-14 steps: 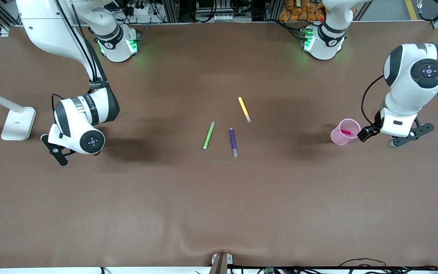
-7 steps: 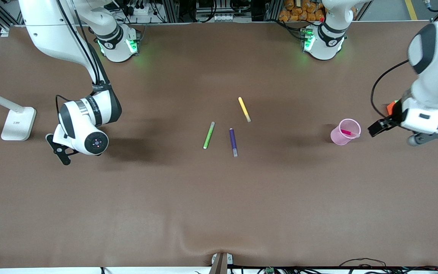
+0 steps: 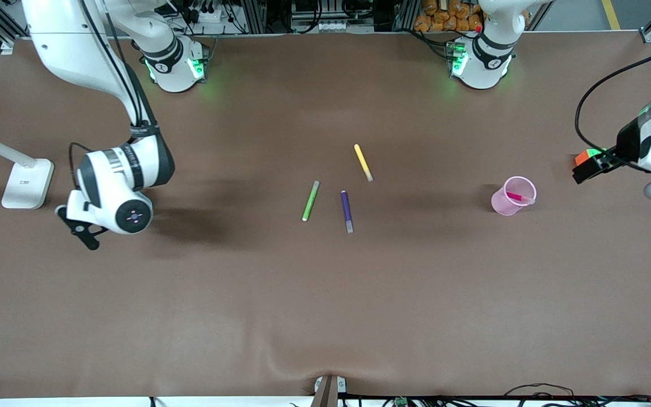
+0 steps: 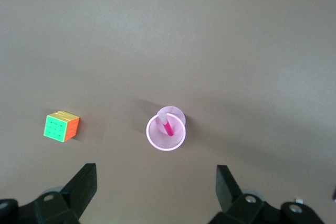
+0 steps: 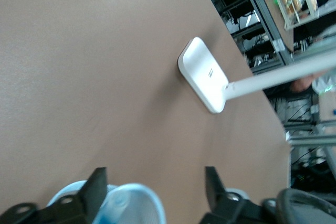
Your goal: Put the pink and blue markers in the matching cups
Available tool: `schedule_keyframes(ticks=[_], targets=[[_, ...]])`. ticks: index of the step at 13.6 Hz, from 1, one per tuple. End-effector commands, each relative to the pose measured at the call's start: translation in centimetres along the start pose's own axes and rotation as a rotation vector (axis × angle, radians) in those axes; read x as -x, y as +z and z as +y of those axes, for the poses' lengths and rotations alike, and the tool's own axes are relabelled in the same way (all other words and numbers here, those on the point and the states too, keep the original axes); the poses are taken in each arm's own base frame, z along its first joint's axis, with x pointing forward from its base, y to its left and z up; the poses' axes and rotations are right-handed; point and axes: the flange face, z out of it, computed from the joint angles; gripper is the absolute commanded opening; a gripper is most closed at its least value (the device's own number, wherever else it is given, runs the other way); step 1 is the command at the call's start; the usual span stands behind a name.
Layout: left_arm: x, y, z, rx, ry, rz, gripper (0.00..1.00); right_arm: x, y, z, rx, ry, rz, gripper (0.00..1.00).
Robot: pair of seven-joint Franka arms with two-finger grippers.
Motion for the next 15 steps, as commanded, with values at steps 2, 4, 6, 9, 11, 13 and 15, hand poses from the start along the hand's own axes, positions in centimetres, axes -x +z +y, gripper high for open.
schedule_keyframes(ticks=[2,4,6,9,11,13,15], targets=[[0.0,-2.7,-1.6,0.019,0.11,-0.025,1.0,-7.0,-3.2,6.1,-0.105,-0.177,-0.183,1.0],[0.0,-3.6,-2.4,0.016,0.152,-0.027,1.0,-8.3,-5.5,8.0,-0.158,-0.244,-0.248,1.0],[0.3,-4.0,-2.6,0.013,0.174,-0.034,1.0,-9.3,-6.6,8.9,-0.222,-0.283,-0.263,1.0],[0.8,-5.6,-2.8,0.0,0.18,0.002,1.0,-10.9,-10.9,10.9,-0.36,-0.341,-0.232,1.0],[0.9,-6.5,-2.7,0.02,0.188,0.017,1.0,-11.1,-14.3,12.7,-0.43,-0.361,-0.248,1.0],[1.4,-6.7,-2.4,0.028,0.196,0.017,1.0,-10.6,-17.4,14.1,-0.474,-0.395,-0.258,1.0],[2.2,-7.2,-2.6,0.032,0.191,0.022,1.0,-10.6,-17.8,14.6,-0.533,-0.433,-0.28,1.0]])
